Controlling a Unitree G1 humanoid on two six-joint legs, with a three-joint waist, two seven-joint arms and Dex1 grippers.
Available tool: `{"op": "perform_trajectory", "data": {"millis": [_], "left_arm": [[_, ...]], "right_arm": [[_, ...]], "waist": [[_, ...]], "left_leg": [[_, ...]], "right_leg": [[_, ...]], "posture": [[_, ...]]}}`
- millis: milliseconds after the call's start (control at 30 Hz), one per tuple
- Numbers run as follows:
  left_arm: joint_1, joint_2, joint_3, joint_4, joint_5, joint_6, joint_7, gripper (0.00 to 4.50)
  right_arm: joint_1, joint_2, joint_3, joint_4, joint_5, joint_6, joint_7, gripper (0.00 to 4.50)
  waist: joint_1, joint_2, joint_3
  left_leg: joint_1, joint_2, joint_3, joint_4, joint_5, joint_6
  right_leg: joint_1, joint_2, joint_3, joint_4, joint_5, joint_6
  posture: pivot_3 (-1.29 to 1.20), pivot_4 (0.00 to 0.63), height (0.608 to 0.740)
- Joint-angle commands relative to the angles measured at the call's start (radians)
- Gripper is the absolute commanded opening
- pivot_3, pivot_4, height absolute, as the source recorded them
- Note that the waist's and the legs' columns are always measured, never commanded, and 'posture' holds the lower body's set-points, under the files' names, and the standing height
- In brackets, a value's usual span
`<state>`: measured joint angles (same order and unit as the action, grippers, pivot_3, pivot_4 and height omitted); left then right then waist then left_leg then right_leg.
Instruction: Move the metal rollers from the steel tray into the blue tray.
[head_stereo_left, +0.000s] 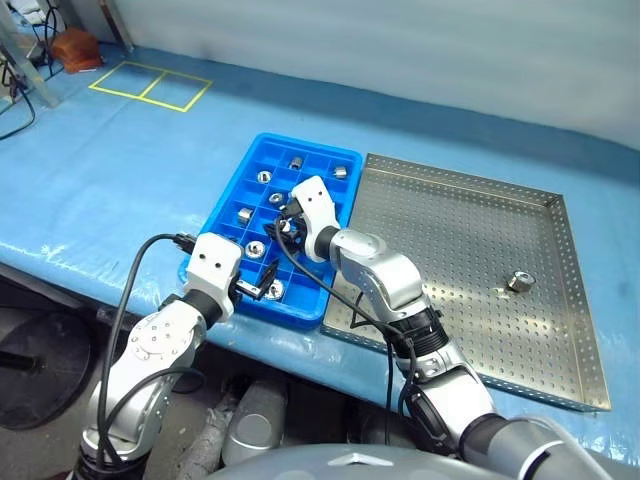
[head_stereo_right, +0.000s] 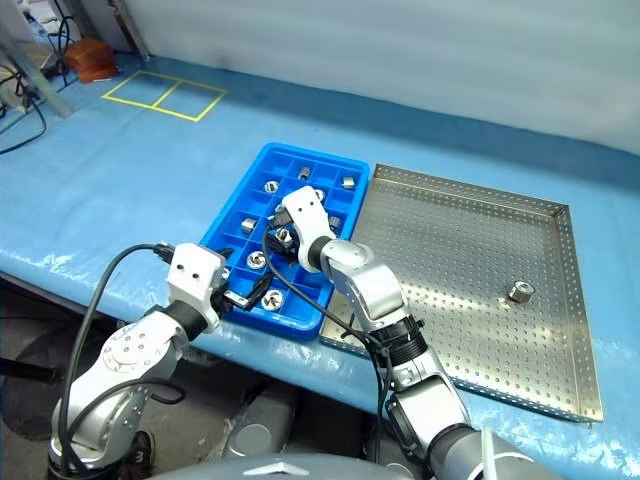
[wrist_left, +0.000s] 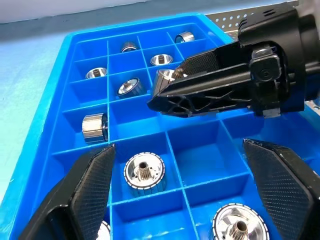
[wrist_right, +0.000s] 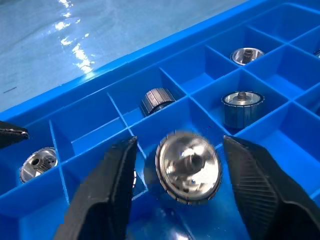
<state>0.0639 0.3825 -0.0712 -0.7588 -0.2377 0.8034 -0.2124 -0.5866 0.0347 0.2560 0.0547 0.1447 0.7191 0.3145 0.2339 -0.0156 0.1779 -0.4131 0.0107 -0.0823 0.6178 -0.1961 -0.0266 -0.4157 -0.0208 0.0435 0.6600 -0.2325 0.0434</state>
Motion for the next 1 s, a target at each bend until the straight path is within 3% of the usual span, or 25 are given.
{"op": "perform_trajectory", "data": {"millis": [33, 433, 633, 833, 1000], "left_arm": [[-0.02, -0.003, -0.009, -0.037, 0.002, -0.006, -0.005, 4.46], [-0.122, -0.016, -0.067, 0.043, -0.013, -0.038, -0.068, 4.46], [-0.258, -0.082, -0.146, 0.166, -0.011, -0.11, -0.122, 4.46], [-0.385, -0.159, -0.193, 0.303, -0.018, -0.196, -0.188, 4.46], [-0.424, -0.194, -0.219, 0.361, -0.029, -0.225, -0.239, 4.46]], "right_arm": [[-0.008, 0.005, -0.03, -0.061, -0.001, -0.057, -0.017, 3.39], [0.103, -0.139, -0.067, -0.356, -0.038, 0.02, -0.057, 3.39], [0.184, -0.176, -0.207, -0.469, -0.136, 0.191, -0.247, 3.39], [0.263, -0.183, -0.309, -0.496, -0.233, 0.24, -0.393, 3.39], [0.28, -0.174, -0.379, -0.479, -0.266, 0.215, -0.458, 3.39]], "waist": [[0.009, 0.0, 0.0], [0.018, 0.0, 0.0], [-0.001, 0.0, 0.0], [-0.064, 0.0, 0.0], [-0.151, 0.0, 0.0]], "left_leg": [[0.0, 0.0, 0.0, 0.0, 0.0, 0.0], [-0.001, 0.0, 0.001, 0.0, 0.0, -0.001], [-0.002, 0.0, 0.001, 0.002, 0.0, -0.001], [-0.003, -0.002, 0.002, 0.003, 0.0, -0.001], [-0.002, -0.002, 0.003, 0.002, 0.0, -0.001]], "right_leg": [[0.0, 0.0, 0.0, 0.0, 0.0, 0.0], [0.0, 0.0, 0.0, -0.001, 0.0, 0.0], [0.0, -0.001, 0.0, -0.001, 0.0, 0.0], [0.0, -0.002, 0.001, -0.002, 0.001, 0.001], [0.0, -0.003, 0.002, -0.002, 0.004, 0.001]], "posture": [[0.45, 0.15, 0.74], [0.34, 0.15, 0.74], [0.24, 0.15, 0.74], [0.17, 0.15, 0.74], [0.13, 0.15, 0.74]]}}
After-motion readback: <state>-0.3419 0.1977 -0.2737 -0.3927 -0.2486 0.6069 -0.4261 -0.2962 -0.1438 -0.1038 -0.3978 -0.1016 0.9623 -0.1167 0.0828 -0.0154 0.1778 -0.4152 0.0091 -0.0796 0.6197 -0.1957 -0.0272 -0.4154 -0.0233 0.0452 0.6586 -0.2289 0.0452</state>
